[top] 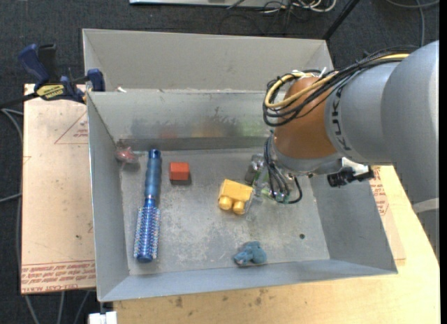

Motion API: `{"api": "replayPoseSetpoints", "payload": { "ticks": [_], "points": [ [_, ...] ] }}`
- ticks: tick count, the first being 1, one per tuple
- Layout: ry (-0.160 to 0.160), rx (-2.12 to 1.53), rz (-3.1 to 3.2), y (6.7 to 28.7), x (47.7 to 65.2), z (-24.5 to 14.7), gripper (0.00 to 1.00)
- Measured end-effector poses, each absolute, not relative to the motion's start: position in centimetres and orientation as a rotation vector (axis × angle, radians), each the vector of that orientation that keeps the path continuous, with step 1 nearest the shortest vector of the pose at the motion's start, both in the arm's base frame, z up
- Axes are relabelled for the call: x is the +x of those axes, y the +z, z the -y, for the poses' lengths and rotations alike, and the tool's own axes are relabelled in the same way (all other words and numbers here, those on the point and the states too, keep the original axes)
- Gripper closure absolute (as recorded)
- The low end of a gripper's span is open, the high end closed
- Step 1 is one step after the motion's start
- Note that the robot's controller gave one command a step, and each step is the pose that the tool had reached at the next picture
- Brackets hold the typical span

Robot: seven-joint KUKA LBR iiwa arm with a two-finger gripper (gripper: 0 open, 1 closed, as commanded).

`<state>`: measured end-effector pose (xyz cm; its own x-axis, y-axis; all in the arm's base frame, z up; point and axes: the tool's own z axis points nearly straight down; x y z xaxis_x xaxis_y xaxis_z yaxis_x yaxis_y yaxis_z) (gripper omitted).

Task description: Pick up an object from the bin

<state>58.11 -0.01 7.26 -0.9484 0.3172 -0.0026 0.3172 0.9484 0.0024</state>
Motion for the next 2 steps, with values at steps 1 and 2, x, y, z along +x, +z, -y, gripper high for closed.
{"api": "replayPoseSetpoints", "payload": {
  "ticks": [1,2],
  "points": [
    [0.006,0.498,-3.094,7.5,58.4,-0.2,1.00],
    [0.004,0.468,-3.098,12.9,59.1,-0.7,1.00]
  ]
}}
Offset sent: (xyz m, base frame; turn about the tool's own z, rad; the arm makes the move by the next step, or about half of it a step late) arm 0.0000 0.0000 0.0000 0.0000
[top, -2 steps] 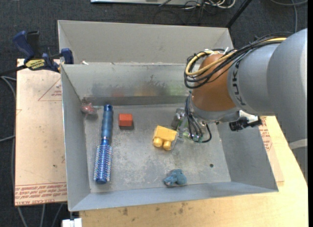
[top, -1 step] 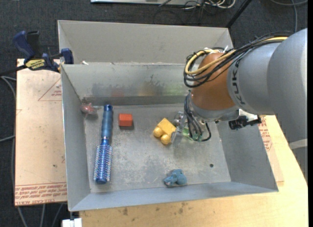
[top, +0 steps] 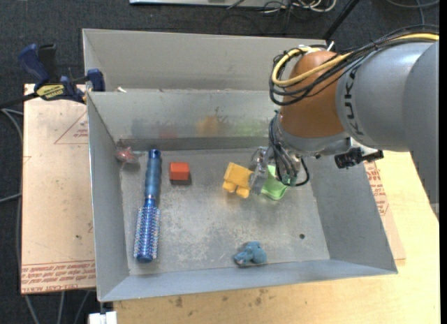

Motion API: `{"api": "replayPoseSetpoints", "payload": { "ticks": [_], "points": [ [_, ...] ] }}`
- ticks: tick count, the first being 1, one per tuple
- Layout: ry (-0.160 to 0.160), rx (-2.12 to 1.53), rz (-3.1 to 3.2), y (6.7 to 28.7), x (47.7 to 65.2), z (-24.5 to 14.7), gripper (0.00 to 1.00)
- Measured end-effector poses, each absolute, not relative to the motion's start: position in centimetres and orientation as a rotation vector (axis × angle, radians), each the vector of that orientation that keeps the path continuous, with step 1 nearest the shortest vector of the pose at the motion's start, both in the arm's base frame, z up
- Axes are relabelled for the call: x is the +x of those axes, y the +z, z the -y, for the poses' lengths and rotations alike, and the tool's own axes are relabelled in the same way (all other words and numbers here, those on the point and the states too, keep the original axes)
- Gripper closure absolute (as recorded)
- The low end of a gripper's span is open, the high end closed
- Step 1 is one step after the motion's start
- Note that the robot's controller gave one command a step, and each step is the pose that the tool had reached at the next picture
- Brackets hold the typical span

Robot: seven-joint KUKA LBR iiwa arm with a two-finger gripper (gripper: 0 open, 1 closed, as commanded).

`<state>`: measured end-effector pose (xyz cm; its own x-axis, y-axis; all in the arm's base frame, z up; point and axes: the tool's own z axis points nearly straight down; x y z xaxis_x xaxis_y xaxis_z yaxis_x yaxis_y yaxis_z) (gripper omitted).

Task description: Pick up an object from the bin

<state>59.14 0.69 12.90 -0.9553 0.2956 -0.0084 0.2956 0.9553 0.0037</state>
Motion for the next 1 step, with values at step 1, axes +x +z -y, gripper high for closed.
{"api": "replayPoseSetpoints", "payload": {
  "ticks": [1],
  "points": [
    [0.003,0.456,-3.098,22.55,57.37,0.24,1.00]
  ]
}}
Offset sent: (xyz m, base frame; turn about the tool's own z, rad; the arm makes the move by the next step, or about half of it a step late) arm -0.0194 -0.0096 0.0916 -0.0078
